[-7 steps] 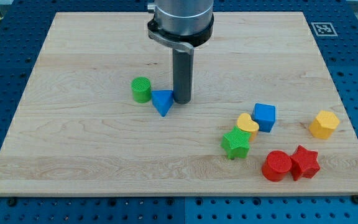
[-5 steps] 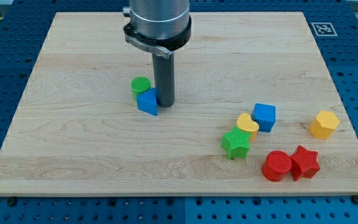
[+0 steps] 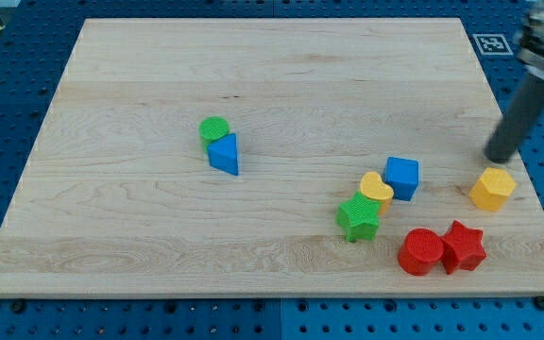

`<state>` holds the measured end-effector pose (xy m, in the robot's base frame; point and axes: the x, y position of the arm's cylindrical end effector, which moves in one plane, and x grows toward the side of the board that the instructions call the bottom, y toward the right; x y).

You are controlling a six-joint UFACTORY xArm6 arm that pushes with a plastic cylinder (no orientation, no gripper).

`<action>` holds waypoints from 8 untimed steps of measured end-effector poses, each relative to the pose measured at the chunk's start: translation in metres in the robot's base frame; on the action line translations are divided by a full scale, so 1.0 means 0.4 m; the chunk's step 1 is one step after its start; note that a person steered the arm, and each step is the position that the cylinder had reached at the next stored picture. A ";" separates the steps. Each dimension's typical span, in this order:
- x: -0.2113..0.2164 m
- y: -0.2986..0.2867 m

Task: Push the yellow hexagon above the yellow heart

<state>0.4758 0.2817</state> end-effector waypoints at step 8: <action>0.163 -0.271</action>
<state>0.5412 0.1735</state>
